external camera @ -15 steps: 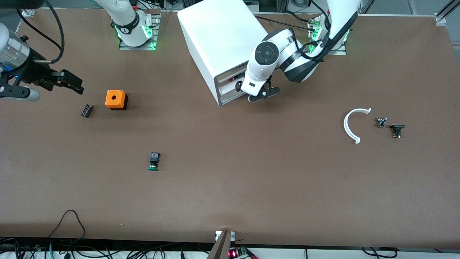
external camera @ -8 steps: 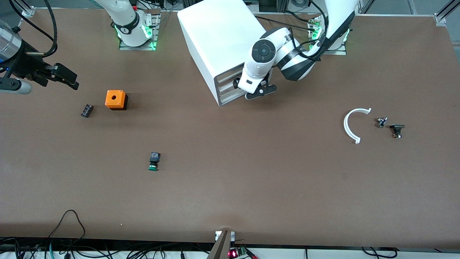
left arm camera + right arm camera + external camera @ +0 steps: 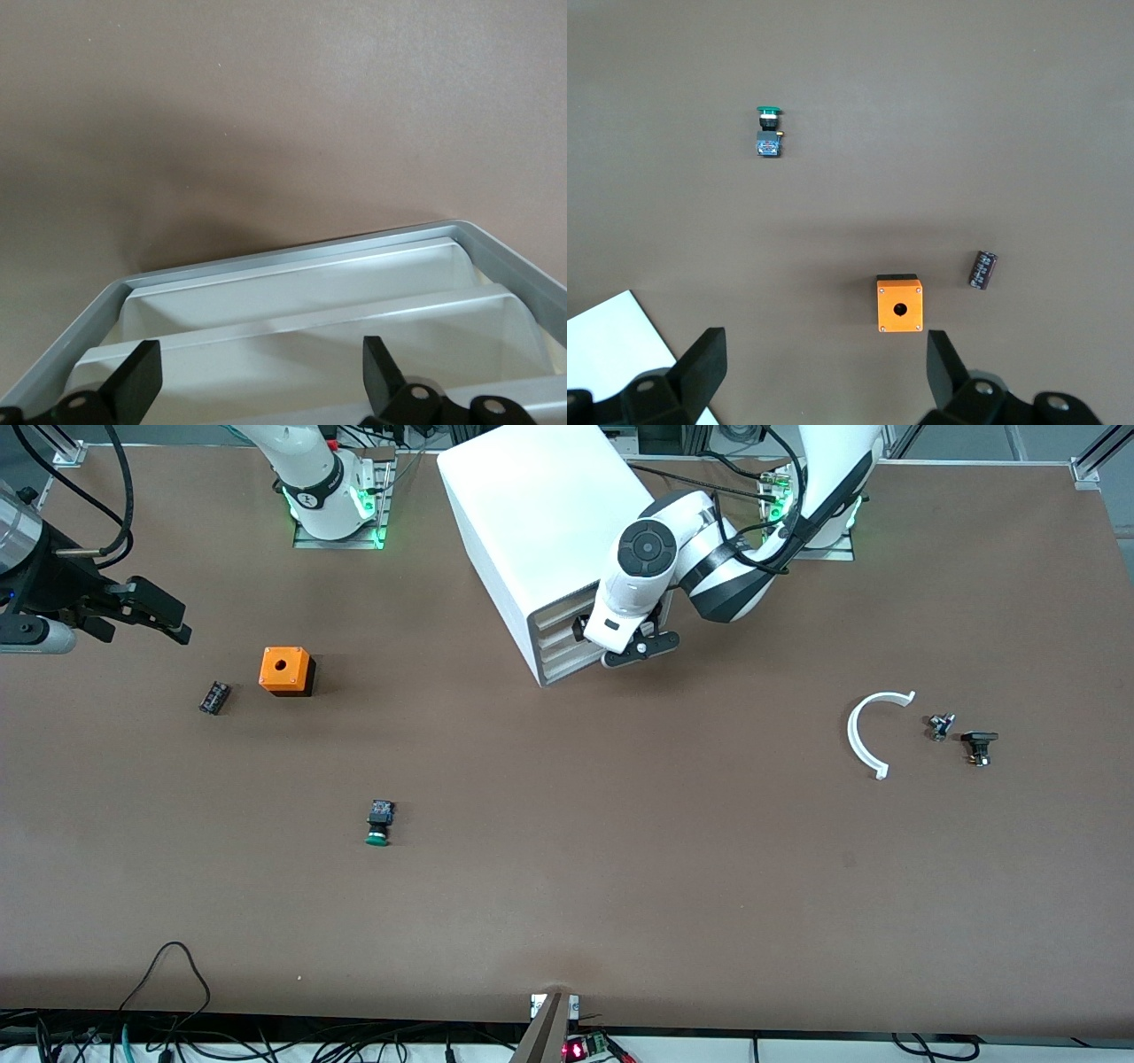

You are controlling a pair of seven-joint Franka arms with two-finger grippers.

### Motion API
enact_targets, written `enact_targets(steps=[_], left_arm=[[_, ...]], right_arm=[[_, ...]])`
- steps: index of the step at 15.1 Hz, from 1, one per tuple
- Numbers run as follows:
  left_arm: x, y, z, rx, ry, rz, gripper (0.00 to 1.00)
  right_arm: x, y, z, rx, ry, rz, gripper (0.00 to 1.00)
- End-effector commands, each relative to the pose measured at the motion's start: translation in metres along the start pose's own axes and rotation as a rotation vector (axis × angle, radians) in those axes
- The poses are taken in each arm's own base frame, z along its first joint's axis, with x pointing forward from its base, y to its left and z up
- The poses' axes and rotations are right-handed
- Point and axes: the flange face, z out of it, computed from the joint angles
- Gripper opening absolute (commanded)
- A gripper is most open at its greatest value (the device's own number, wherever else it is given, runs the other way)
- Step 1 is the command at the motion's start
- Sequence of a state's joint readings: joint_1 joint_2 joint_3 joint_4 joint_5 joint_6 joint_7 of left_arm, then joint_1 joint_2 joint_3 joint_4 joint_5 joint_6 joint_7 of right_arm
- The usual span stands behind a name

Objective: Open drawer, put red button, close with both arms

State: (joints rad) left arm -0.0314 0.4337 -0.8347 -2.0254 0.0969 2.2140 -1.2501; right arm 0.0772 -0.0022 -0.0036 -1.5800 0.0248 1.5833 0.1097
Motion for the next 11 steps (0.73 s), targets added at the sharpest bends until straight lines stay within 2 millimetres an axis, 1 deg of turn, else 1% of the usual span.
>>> enact_targets(steps=[1, 4, 7, 9, 10, 11], left_arm=[[-0.010, 0.004, -0.002, -0.004, -0.019, -0.011, 1.00], [-0.008, 0.003, -0.003, -0.007, -0.019, -0.014, 1.00], [0.004, 0.000, -0.016, -0.006, -0.011, -0.015, 1.00], [0.018, -0.002, -0.033, 0.003, 0.001, -0.026, 1.00], [0.025, -0.001, -0.045, 0.007, 0.002, -0.015, 1.00], [0.034, -0.002, -0.060, 0.017, -0.002, 0.007, 1.00]], right_arm=[[0.000, 0.002, -0.006, 0.014, 0.024, -0.016, 1.00], [0.001, -0.001, 0.000, 0.008, 0.009, -0.022, 1.00], [0.000, 0.003, -0.002, 0.006, 0.005, -0.041, 1.00], [0.001, -0.005, -0.004, 0.005, 0.020, -0.042, 1.00], [0.003, -0.004, -0.003, 0.008, 0.021, -0.039, 1.00], [0.004, -0.004, -0.008, 0.009, 0.037, -0.040, 1.00]])
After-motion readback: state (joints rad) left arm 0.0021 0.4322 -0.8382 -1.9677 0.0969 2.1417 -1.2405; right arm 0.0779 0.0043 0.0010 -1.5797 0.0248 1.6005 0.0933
